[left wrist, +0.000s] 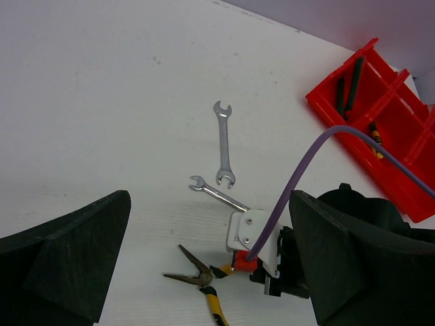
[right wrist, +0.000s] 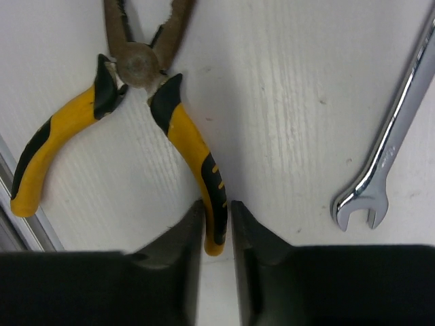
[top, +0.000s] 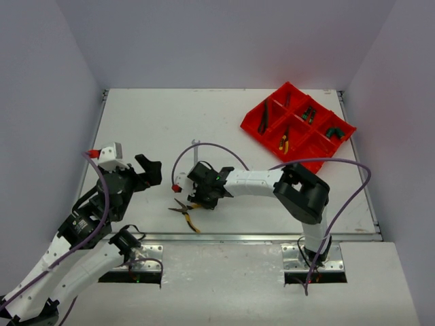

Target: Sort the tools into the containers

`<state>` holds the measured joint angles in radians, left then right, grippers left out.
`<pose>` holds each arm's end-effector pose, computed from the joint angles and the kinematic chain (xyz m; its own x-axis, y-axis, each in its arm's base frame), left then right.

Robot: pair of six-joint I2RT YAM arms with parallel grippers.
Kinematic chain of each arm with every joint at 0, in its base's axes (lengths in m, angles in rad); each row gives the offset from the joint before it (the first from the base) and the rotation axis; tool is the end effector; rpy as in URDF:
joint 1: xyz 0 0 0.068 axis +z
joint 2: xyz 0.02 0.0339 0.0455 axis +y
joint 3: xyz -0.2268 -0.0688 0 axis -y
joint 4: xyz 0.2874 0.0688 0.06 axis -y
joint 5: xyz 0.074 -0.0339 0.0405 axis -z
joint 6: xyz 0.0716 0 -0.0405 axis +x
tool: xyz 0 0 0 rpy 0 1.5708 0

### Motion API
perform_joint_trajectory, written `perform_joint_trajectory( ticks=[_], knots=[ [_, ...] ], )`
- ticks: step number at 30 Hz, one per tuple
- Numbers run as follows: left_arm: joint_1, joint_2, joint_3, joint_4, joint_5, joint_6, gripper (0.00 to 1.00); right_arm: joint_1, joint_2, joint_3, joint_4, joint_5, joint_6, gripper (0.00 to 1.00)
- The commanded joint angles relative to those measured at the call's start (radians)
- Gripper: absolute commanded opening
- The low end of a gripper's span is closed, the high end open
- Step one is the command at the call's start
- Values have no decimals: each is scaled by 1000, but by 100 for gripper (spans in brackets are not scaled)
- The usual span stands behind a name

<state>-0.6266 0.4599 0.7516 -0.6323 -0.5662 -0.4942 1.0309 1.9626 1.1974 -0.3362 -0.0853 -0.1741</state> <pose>0.1857 -0.0870 0.3094 -0.2787 -0.2924 -0.9148 -0.0532 0.9557 -0.2893 0.2113 0.3644 0.0377 -0.3000 -0.8364 -0.4587 -0.9406 0.3394 -0.0035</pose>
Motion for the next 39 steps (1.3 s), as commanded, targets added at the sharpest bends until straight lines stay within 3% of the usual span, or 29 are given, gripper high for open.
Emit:
perform_joint_trajectory(
  ticks=[1, 3, 7, 14, 18, 23, 25, 27, 39],
  knots=[
    [12, -13, 10, 34, 0, 9, 100, 1, 42, -8, -16, 50, 163, 36],
    [13, -15, 9, 34, -1, 9, 100, 3, 47, -4, -1, 14, 166, 45],
    [13, -15, 11, 34, -1, 9, 100, 8, 72, 72, -38, -8, 143, 50],
    [12, -32, 11, 31, -8, 6, 100, 27, 150, 178, -136, -63, 95, 47],
    [11, -34, 9, 32, -5, 6, 100, 33, 170, 182, -163, -19, 91, 37],
    [13, -24, 9, 36, 7, 11, 100, 50, 163, 162, -133, -23, 89, 32],
    [13, -21, 11, 37, 9, 13, 100, 59, 184, 180, -135, -26, 87, 21],
    [13, -23, 11, 37, 8, 13, 100, 61, 202, 198, -141, -23, 91, 0],
    [13, -23, 10, 39, 9, 13, 100, 62, -64, -15, 66, 78, 324, 0]
  ],
)
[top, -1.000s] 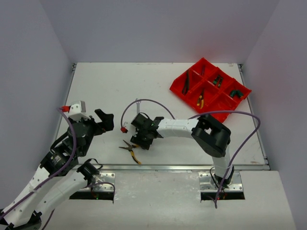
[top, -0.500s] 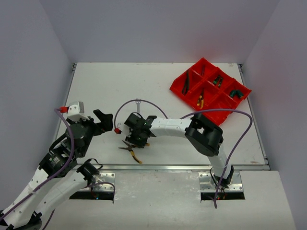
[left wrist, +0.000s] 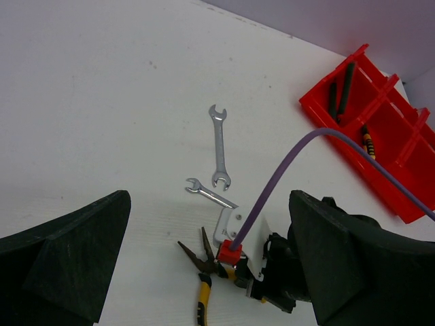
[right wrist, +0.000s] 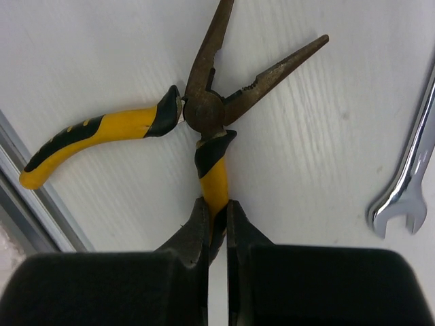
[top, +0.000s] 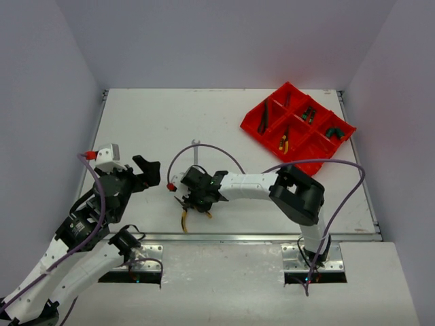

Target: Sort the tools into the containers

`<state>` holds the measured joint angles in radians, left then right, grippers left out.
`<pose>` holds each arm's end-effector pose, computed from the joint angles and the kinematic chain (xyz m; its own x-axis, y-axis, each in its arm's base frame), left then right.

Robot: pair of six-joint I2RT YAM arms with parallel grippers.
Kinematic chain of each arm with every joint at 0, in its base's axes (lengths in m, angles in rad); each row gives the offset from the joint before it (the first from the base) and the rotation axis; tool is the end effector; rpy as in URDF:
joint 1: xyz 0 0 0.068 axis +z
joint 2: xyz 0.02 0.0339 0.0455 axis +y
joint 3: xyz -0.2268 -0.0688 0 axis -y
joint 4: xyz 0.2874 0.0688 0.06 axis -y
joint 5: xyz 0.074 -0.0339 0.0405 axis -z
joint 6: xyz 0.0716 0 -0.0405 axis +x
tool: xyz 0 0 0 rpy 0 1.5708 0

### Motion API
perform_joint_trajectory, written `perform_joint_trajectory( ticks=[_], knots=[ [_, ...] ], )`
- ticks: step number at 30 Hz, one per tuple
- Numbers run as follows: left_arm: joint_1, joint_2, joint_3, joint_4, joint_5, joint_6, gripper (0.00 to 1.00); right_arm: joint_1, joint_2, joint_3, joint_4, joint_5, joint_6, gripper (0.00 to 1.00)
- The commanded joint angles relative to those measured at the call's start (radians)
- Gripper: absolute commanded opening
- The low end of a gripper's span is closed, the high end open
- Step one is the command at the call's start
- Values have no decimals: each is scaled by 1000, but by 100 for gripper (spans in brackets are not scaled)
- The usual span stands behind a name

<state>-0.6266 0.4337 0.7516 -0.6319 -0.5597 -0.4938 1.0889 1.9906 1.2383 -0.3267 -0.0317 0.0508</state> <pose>0.1815 -0.0845 0.3140 -0.2620 -0.3062 -0.9152 -0.0412 0.9510 -0.3064 0.1982 0.3839 0.0397 -0.4533 -0.7572 -0.4702 -0.8707 0.4890 0.0519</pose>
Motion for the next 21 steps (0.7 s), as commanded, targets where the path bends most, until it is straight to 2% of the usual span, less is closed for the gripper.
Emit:
perform_joint_trajectory(
  ticks=[1, 5, 12, 17, 21],
  knots=[
    [13, 0, 9, 38, 1, 12, 100, 5, -126, -70, 74, 29, 109, 0],
    [13, -8, 8, 38, -4, 11, 100, -22, -241, -104, 109, 56, 138, 0],
    [13, -7, 9, 38, 1, 11, 100, -183, -440, -232, 161, 44, 221, 0],
    [12, -9, 9, 40, 3, 12, 100, -383, -554, -258, 124, 151, 263, 0],
    [13, -12, 8, 41, 6, 13, 100, -604, -607, -249, 119, 264, 272, 0]
  ],
)
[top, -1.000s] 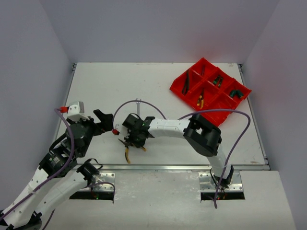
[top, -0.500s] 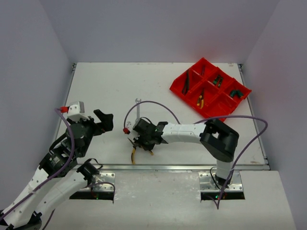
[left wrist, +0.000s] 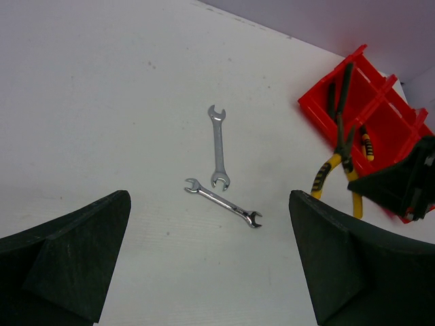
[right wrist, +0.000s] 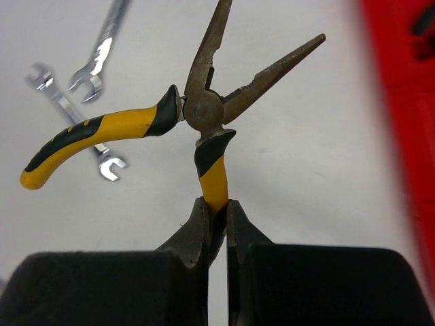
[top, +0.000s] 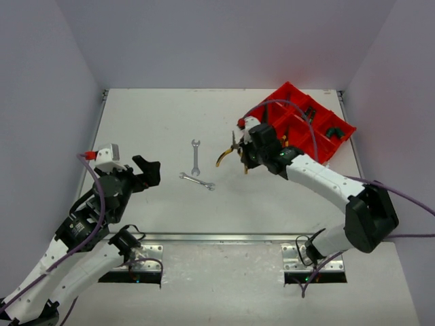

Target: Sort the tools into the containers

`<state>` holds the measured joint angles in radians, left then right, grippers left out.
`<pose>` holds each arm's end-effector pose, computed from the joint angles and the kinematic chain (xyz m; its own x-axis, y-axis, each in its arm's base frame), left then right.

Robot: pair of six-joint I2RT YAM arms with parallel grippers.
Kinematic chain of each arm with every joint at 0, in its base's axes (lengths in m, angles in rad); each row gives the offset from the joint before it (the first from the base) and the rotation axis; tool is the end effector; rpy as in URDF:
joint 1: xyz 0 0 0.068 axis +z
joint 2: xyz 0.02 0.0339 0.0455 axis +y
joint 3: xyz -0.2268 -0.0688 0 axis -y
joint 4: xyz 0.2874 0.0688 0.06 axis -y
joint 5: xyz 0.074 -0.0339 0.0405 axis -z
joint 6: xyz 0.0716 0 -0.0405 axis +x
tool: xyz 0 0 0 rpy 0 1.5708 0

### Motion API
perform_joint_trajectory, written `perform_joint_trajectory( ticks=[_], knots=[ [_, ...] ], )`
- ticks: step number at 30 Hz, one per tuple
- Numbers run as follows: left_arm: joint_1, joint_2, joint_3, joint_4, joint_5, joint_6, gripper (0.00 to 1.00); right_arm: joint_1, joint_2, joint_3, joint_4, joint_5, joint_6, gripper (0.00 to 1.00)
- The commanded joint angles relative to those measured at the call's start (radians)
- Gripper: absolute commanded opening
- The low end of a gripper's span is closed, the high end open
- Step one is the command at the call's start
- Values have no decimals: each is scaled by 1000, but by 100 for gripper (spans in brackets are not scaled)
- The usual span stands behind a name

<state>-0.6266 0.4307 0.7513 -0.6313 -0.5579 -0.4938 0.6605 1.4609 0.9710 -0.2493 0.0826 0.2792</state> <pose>0.1810 -0.0843 0.3145 -0.2603 -0.3080 -0.9151 -0.0389 0.9503 -0.3088 0.3072 0.2312 0.1587 -0.6666 -0.1701 -0.7257 -0.3948 0.9064 0.1502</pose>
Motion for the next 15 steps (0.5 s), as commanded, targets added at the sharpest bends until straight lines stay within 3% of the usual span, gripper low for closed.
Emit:
perform_joint_trajectory(
  ticks=[1, 6, 15],
  knots=[
    [13, -9, 7, 41, 6, 14, 100, -235, -68, 27, 41, 150, 48, 0],
    [12, 0, 6, 42, 8, 16, 100, -447, 39, 110, 40, 103, 56, 0],
    [13, 20, 6, 45, 20, 22, 100, -620, 194, 230, 70, -39, 77, 0]
  ],
)
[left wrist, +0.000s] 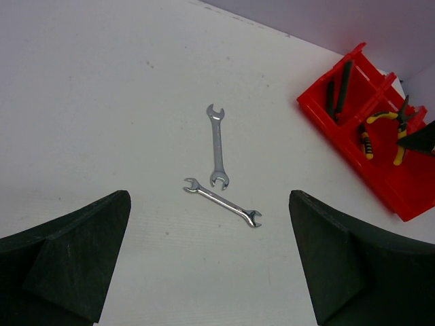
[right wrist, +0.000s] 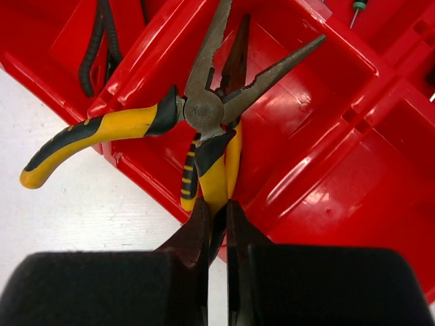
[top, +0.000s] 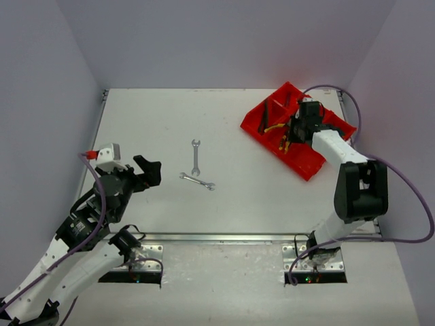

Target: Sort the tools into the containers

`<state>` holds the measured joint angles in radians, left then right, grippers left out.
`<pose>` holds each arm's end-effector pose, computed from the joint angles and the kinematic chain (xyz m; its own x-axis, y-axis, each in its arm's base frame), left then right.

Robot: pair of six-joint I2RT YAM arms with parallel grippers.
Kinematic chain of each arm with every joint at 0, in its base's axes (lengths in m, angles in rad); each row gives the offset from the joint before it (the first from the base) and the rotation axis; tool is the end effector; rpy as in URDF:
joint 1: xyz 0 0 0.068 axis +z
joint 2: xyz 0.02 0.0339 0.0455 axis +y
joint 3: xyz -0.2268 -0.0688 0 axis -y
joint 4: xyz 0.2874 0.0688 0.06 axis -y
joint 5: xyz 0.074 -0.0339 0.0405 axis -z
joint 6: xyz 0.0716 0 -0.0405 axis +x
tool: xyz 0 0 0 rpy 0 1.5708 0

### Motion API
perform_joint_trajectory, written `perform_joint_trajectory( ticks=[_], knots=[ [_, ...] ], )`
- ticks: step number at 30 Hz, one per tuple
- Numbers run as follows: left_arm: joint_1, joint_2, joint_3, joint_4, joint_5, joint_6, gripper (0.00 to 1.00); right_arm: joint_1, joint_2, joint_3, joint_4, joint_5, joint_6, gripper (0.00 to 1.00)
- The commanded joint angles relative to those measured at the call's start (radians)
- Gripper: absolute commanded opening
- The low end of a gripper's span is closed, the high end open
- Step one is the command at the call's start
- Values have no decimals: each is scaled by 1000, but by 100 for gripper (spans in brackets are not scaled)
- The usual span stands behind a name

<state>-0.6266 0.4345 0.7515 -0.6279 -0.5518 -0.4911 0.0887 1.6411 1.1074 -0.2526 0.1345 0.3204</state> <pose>0.1817 -0.0852 0.3143 -0.2634 -0.3051 -0.9152 -0.0330 0.9510 -0.3076 0.4155 0.0273 0.1426 -0.6670 0.2540 -0.7004 0.2283 0.9646 0.1324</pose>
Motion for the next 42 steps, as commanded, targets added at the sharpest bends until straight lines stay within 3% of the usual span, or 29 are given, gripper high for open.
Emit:
perform_joint_trajectory(
  ticks=[1, 13, 23, 27, 29, 31, 34, 36, 42],
  knots=[
    [13, 24, 6, 42, 16, 21, 100, -71, 31, 112, 73, -144, 55, 0],
    [11, 26, 6, 39, 5, 16, 100, -84, 202, 238, 28, -250, 25, 0],
    [13, 38, 8, 39, 9, 17, 100, -113, 189, 213, -11, -158, 40, 4],
    [13, 37, 8, 39, 10, 19, 100, -115, 191, 231, -42, -148, 30, 23],
    [11, 35, 8, 39, 9, 19, 100, -116, 196, 238, -62, -142, 26, 25],
    [11, 33, 8, 39, 11, 19, 100, -119, 201, 249, -79, -133, 27, 53],
    [11, 33, 5, 45, 16, 22, 100, -119, 194, 271, -114, -118, 32, 79],
    [13, 38, 5, 46, 22, 25, 100, -119, 181, 282, -123, -131, 37, 84],
    [12, 50, 8, 45, 24, 25, 100, -99, 127, 297, -121, -260, 79, 83]
  ],
)
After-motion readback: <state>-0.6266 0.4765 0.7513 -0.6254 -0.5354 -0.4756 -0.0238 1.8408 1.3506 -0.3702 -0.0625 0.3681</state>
